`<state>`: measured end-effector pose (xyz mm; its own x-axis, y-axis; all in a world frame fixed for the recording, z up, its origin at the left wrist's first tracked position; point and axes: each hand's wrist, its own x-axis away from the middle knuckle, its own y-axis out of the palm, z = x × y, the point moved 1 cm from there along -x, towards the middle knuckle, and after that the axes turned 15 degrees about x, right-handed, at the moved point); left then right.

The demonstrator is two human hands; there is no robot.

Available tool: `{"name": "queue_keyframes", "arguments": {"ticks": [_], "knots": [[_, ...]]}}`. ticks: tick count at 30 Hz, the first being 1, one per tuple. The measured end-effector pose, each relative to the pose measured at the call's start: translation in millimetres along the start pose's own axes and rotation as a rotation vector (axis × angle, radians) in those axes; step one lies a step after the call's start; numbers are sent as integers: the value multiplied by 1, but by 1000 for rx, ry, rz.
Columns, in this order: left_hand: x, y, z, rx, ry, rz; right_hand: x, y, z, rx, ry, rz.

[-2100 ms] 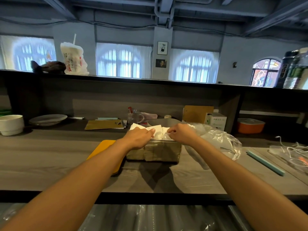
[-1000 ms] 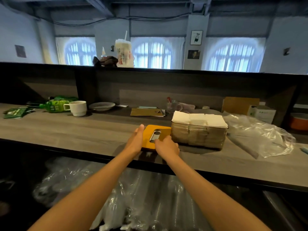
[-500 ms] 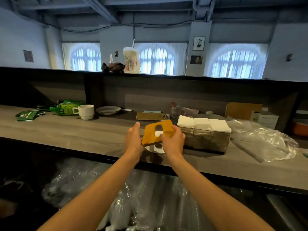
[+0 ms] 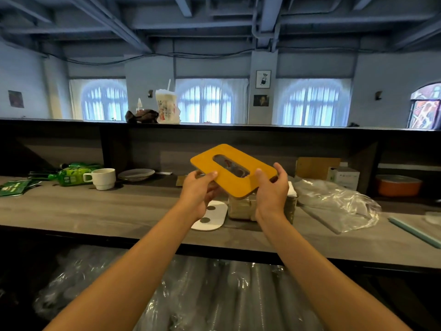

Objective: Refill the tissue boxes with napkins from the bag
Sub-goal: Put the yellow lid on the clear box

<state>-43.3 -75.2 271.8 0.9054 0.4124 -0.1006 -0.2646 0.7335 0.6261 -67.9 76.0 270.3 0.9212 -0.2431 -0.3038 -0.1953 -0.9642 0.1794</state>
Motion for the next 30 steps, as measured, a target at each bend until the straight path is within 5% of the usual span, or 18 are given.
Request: {"name": "queue_keyframes", "arguments": {"ticks": [12, 17, 25, 30], "knots": [[6, 84, -73, 44, 14, -71, -47, -66, 3, 119, 50, 120], [-29, 75, -69, 42, 69, -1, -77, -86, 7, 168, 83, 46], [-81, 74, -59, -499, 55, -69, -132, -86, 17, 374, 83, -82], [-107, 84, -57, -728, 193, -83, -164, -63, 27, 502, 149, -97]]}}
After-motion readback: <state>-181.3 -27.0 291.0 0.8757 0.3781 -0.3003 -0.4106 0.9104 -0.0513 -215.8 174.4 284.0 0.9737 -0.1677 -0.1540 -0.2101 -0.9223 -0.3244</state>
